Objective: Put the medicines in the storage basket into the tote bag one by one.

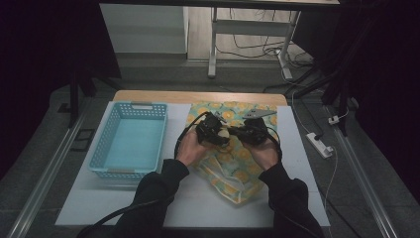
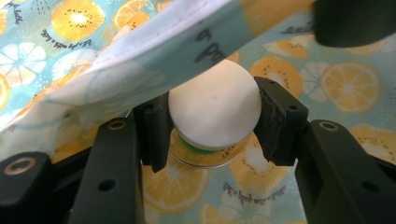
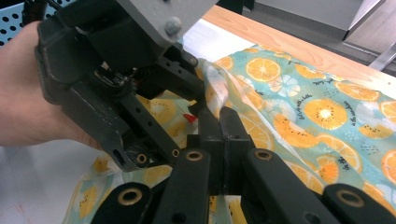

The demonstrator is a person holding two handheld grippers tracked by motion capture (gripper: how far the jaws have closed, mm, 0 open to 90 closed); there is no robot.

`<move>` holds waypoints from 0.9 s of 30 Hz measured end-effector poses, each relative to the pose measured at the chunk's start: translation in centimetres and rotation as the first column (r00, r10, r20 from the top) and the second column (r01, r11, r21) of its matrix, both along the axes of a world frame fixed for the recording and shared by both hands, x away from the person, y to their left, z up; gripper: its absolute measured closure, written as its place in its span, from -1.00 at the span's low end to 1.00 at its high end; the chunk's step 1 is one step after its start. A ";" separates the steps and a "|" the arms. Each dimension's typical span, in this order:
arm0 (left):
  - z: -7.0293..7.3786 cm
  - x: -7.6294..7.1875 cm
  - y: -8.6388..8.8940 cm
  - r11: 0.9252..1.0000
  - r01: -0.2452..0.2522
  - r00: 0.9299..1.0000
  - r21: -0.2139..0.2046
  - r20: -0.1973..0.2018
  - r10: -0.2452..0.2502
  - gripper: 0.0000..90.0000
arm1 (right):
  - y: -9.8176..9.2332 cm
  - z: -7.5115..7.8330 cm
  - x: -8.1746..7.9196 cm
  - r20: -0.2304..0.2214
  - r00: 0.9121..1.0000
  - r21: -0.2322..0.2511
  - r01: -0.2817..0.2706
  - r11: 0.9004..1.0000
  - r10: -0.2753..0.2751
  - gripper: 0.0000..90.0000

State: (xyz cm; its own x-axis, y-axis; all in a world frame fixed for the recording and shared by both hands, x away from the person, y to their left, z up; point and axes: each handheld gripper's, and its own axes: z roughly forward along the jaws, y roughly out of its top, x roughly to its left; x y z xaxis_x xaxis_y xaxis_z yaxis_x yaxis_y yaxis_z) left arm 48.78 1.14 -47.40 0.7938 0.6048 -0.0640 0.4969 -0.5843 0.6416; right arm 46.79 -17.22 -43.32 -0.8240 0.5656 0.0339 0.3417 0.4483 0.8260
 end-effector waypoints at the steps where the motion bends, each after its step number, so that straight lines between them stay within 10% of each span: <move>1: 0.0 0.0 0.0 1.000 -0.002 1.000 -0.001 0.002 0.002 0.13 | 0.0 0.0 0.0 0.000 1.000 0.000 0.000 1.000 0.000 1.00; 27: 2.4 -3.0 1.4 0.996 0.064 0.998 -0.070 -0.022 -0.065 -0.60 | -0.3 0.2 -0.1 0.005 1.000 0.002 -0.001 1.000 0.001 1.00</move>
State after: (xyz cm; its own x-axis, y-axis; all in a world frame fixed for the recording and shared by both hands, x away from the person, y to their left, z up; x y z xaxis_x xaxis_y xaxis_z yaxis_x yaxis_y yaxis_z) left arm 45.77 2.56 -44.99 0.8288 0.5459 -0.1232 0.4752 -0.5703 0.6700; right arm 46.74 -17.50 -43.11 -0.8248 0.5646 0.0309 0.3371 0.4472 0.8285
